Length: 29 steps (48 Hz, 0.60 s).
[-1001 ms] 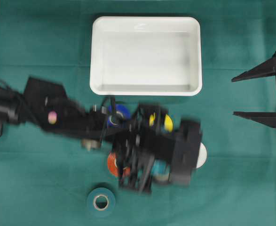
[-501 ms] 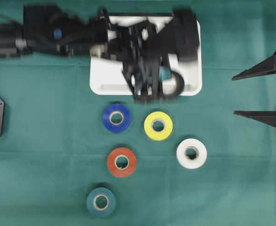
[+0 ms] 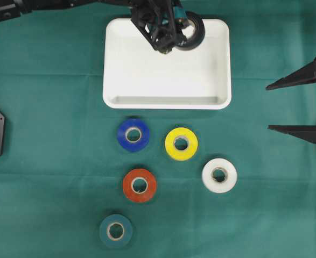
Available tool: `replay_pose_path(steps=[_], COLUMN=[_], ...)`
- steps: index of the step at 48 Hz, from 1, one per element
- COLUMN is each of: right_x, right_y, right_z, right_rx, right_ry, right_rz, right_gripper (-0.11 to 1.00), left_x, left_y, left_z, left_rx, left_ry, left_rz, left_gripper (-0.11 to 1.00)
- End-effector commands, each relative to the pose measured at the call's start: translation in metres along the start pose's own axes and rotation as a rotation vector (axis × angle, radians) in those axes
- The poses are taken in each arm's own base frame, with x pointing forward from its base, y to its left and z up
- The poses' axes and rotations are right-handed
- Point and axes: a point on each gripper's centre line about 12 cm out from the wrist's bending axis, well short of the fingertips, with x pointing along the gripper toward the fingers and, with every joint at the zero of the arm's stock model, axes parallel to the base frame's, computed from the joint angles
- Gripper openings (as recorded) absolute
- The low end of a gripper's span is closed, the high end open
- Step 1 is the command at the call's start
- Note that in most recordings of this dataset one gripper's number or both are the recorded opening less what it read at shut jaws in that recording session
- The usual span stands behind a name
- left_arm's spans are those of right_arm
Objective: Pick up the tape from a random location and place it into the white case.
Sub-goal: 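Lift the black roll and carry it over the white tray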
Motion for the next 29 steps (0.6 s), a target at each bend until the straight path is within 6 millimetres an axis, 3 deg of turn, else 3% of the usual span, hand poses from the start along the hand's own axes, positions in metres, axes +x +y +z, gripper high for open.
replay_pose_path(steps=[1, 13, 29], right_x=[0.0, 0.0, -0.001], right_y=[-0.001, -0.004, -0.005], right_z=[0.012, 0.014, 0.016], right_rx=[-0.005, -0.006, -0.005], right_ry=[-0.028, -0.034, -0.029], right_rz=[-0.005, -0.019, -0.026], right_gripper=[0.91, 0.91, 0.91], left_x=[-0.023, -0.024, -0.026], left_y=[0.004, 0.001, 0.001], left_z=[0.014, 0.009, -0.013], left_rx=[-0.008, -0.006, -0.011], left_ry=[-0.067, -0.049, 0.002], left_rz=[0.008, 0.002, 0.001], left_gripper=[0.19, 0.19, 0.19])
